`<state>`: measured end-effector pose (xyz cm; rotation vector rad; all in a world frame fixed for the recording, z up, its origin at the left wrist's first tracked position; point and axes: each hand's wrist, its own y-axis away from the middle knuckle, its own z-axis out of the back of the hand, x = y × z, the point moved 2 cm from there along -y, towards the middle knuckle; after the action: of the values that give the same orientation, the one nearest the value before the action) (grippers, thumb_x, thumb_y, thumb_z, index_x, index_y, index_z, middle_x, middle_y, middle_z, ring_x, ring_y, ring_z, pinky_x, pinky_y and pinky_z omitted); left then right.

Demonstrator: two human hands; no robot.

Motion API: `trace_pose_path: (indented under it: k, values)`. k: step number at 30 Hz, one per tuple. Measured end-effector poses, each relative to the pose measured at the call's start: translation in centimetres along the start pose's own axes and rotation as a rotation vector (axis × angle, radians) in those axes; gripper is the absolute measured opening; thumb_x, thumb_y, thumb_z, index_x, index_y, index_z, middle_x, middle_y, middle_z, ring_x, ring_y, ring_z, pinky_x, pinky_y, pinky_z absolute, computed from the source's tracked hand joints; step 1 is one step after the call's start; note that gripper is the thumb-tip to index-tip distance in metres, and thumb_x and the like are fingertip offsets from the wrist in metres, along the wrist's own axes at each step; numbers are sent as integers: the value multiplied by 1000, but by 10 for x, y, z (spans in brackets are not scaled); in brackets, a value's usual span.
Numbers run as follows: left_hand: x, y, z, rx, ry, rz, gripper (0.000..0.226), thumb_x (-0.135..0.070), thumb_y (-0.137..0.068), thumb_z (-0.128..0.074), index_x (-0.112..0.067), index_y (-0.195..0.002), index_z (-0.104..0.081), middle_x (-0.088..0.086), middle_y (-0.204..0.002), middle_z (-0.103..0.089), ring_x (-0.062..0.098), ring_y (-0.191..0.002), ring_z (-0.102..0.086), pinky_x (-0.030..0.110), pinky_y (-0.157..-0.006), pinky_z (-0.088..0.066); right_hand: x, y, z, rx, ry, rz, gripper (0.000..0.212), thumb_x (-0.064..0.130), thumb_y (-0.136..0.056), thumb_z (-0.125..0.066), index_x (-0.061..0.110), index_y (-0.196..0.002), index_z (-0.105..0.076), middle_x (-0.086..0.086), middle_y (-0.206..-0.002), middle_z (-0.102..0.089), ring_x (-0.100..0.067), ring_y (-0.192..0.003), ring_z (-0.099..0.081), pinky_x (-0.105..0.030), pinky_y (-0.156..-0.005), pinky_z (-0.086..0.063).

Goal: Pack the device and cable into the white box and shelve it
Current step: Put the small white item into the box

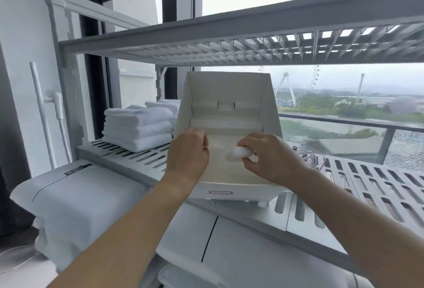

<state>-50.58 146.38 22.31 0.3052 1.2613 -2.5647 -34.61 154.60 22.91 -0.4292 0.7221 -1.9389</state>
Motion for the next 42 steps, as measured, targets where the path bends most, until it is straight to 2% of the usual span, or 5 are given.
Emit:
trace_pose_path:
  k: [17, 22, 31, 37, 42]
  values:
    - [15, 11, -57, 872, -225, -142, 52, -49, -91, -42, -9, -124, -43, 13, -129, -39, 27, -112, -41, 31, -83, -35, 2, 5, -8, 63, 158, -73, 23, 14, -77, -56, 14, -99, -62, -4, -98, -64, -23, -94, -58, -33, -76, -47]
    - [26, 5, -56, 858, -260, -52, 64, -41, -96, -35, -18, -148, -5, 12, -156, 10, 31, -142, 4, 41, -116, -12, 6, -7, -9, 77, 184, -142, 15, 10, -78, -53, 10, -92, -59, -5, -95, -62, -28, -90, -58, -38, -73, -50]
    - [15, 9, -50, 806, -199, -184, 30, -20, -95, -40, -4, -117, -53, 13, -125, -53, 29, -115, -49, 29, -88, -38, 4, -4, -12, 73, 187, -178, 15, 13, -77, -54, 13, -92, -59, -3, -93, -61, -30, -85, -59, -39, -68, -52]
    - [23, 16, -59, 974, -300, -112, 60, -37, -96, -24, -20, -148, 1, -2, -157, 12, 17, -143, 12, 54, -112, 1, 8, 1, -14, 66, 243, -219, 11, 13, -78, -54, 13, -88, -57, -2, -90, -60, -29, -83, -59, -30, -57, -41]
    - [24, 7, -56, 889, -250, -151, 58, -34, -95, -27, -19, -148, -7, -3, -158, 6, 16, -144, 6, 52, -113, -1, 21, -15, -15, 16, 279, -268, 10, 2, -78, -56, 10, -84, -52, -8, -90, -59, -32, -84, -59, -29, -56, -35]
